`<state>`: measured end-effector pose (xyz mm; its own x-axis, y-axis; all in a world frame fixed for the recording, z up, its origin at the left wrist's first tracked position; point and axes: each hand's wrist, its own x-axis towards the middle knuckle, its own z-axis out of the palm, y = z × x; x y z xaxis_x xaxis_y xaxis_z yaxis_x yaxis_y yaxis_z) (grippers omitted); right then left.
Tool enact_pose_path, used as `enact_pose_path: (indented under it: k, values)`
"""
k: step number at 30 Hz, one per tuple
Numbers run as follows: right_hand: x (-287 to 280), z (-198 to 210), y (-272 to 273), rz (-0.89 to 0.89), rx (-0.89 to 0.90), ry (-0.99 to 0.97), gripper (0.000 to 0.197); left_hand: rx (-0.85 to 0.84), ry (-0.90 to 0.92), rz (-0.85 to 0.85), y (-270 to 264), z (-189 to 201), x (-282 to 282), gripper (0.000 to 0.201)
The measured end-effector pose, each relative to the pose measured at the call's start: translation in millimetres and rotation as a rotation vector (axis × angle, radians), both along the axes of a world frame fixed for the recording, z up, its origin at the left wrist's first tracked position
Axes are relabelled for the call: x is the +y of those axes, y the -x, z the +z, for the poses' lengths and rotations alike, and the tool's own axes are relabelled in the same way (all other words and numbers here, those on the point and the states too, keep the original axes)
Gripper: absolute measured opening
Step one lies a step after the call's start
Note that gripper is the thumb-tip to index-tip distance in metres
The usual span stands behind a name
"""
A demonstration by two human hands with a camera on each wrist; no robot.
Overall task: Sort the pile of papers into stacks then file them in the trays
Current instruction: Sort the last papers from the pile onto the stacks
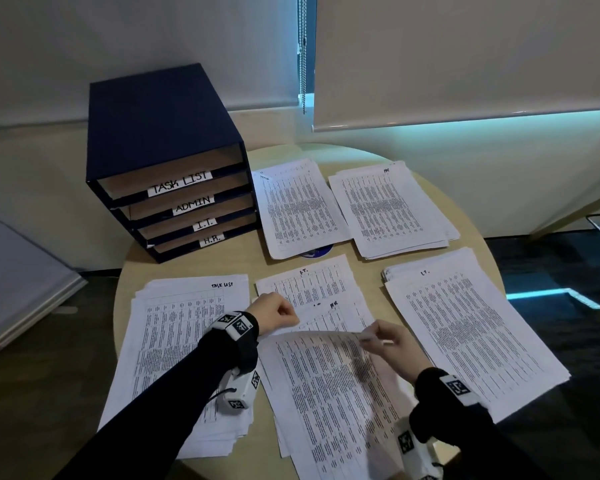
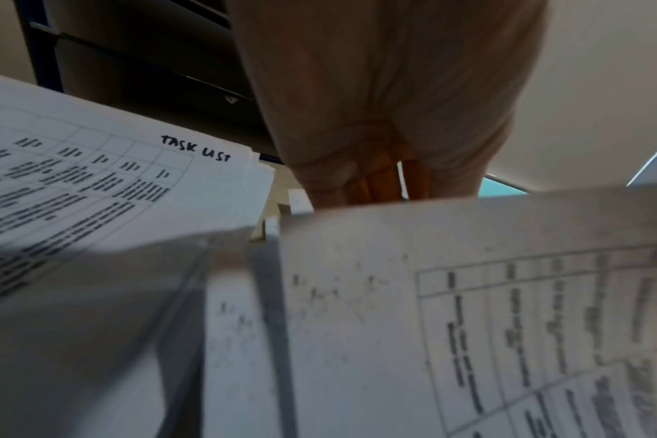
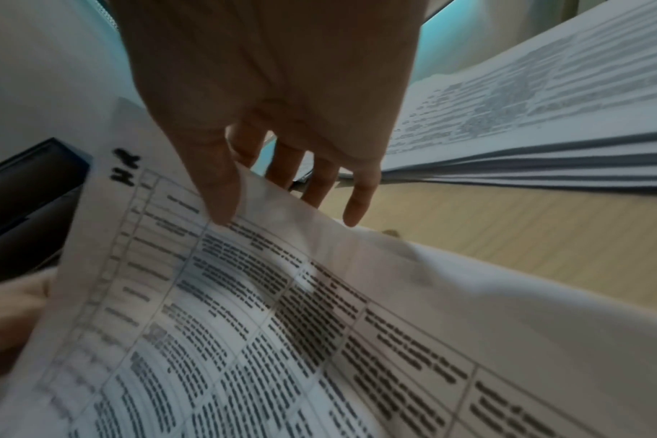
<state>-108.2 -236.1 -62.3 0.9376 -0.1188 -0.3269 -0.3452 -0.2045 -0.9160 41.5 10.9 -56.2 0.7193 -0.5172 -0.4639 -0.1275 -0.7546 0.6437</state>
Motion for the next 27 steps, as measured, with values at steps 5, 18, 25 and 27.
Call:
enact_pose_path:
  k: [5,18,25,27]
  values:
    - [7,-8,-5,-0.082,-0.003,0.16,0.011,-0.059,0.025,-0.026,5,7,-2,0.007]
    - [31,-2,6,-0.102,-0.071,0.283,0.008,0.0,0.11,0.048,10,0,5,0.013]
    - [30,2,-4,-0.094,-0.063,0.259,0.014,0.074,0.135,0.089,11,2,8,0.031]
    - [29,4,-7,-0.102,-0.051,0.212,0.017,0.119,0.132,0.127,11,4,8,0.038]
